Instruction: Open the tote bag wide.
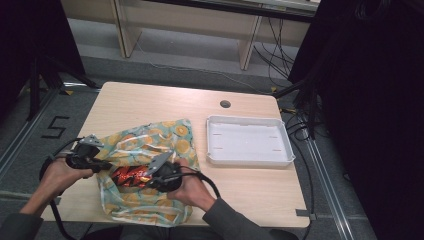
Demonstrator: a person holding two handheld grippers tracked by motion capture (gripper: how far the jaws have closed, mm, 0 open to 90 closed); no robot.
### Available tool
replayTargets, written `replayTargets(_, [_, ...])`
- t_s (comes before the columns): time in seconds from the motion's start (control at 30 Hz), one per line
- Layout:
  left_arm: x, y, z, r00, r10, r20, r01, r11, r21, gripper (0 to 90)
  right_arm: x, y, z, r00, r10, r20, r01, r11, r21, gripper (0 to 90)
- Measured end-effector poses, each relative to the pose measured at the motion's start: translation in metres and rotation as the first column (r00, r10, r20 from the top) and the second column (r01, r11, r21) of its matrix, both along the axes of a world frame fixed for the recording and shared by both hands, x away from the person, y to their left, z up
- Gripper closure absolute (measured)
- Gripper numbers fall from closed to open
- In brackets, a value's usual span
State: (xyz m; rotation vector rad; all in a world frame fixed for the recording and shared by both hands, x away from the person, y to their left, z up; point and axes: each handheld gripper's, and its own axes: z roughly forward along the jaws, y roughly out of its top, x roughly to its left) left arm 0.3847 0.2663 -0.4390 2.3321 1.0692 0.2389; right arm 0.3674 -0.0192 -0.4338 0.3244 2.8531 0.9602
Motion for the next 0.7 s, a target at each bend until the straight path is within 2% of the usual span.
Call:
replayTargets(0.03, [-0.001, 0.000, -0.001, 0.9999, 0.006, 0.009, -0.006, 0.9999, -0.009, 90.0, 0.004, -0.006, -0.002, 0.9994, -0.033, 0.012, 0.033, 0.999, -0.023, 90.0])
replayTargets(0.07, [-0.002, 0.002, -0.002, 1.0000, -0.005, 0.008, 0.005, 1.0000, 0.003, 90.0, 0.009, -0.010, -0.004, 0.9986, -0.046, 0.023, 0.047, 0.998, -0.043, 90.0])
replayTargets(0.1, [-0.002, 0.002, -0.002, 1.0000, -0.001, 0.005, 0.001, 1.0000, 0.003, 90.0, 0.017, -0.017, -0.009, 0.9960, -0.071, 0.053, 0.076, 0.994, -0.082, 90.0])
replayTargets(0.17, [-0.003, 0.005, -0.004, 0.9998, -0.012, 0.016, 0.012, 0.9999, 0.012, 90.0, 0.027, -0.024, -0.016, 0.9895, -0.118, 0.083, 0.129, 0.982, -0.140, 90.0])
replayTargets(0.27, [-0.007, 0.006, -0.009, 0.9991, -0.024, 0.034, 0.023, 0.9993, 0.029, 90.0, 0.039, -0.031, -0.025, 0.9840, -0.152, 0.093, 0.166, 0.970, -0.175, 90.0])
replayTargets(0.3, [-0.009, 0.007, -0.012, 0.9996, -0.011, 0.027, 0.010, 0.9995, 0.029, 90.0, 0.043, -0.033, -0.027, 0.9836, -0.154, 0.094, 0.169, 0.968, -0.186, 90.0])
replayTargets(0.33, [-0.010, 0.007, -0.015, 0.9997, 0.005, 0.024, -0.006, 0.9996, 0.026, 90.0, 0.046, -0.034, -0.029, 0.9835, -0.154, 0.096, 0.170, 0.966, -0.194, 90.0])
replayTargets(0.37, [-0.011, 0.008, -0.017, 0.9996, -0.003, 0.030, 0.002, 0.9996, 0.028, 89.9, 0.047, -0.035, -0.033, 0.9819, -0.167, 0.089, 0.182, 0.964, -0.195, 90.0])
replayTargets(0.43, [-0.012, 0.010, -0.024, 0.9995, -0.024, 0.022, 0.023, 0.9974, 0.069, 90.0, 0.050, -0.036, -0.040, 0.9829, -0.167, 0.079, 0.180, 0.961, -0.212, 90.0])
replayTargets(0.47, [-0.013, 0.009, -0.027, 0.9995, -0.021, 0.024, 0.020, 0.9983, 0.055, 90.0, 0.052, -0.037, -0.044, 0.9842, -0.162, 0.072, 0.174, 0.960, -0.219, 90.0])
replayTargets(0.5, [-0.013, 0.009, -0.029, 0.9991, -0.033, 0.028, 0.031, 0.9967, 0.074, 90.0, 0.052, -0.037, -0.046, 0.9825, -0.177, 0.058, 0.185, 0.959, -0.214, 90.0])
replayTargets(0.57, [-0.013, 0.006, -0.033, 0.9992, -0.018, 0.036, 0.015, 0.9972, 0.073, 90.0, 0.053, -0.038, -0.046, 0.9840, -0.165, 0.067, 0.176, 0.960, -0.218, 90.0])
replayTargets(0.6, [-0.012, 0.006, -0.032, 0.9986, -0.044, 0.030, 0.041, 0.9938, 0.104, 90.0, 0.053, -0.039, -0.044, 0.9831, -0.173, 0.059, 0.182, 0.961, -0.208, 90.0])
replayTargets(0.63, [-0.013, 0.005, -0.034, 0.9992, -0.026, 0.031, 0.024, 0.9963, 0.083, 90.0, 0.053, -0.040, -0.042, 0.9837, -0.171, 0.056, 0.179, 0.964, -0.196, 90.0])
replayTargets(0.7, [-0.015, 0.002, -0.031, 0.9988, -0.023, 0.044, 0.019, 0.9958, 0.089, 89.9, 0.049, -0.041, -0.037, 0.9827, -0.178, 0.050, 0.184, 0.969, -0.163, 90.0])
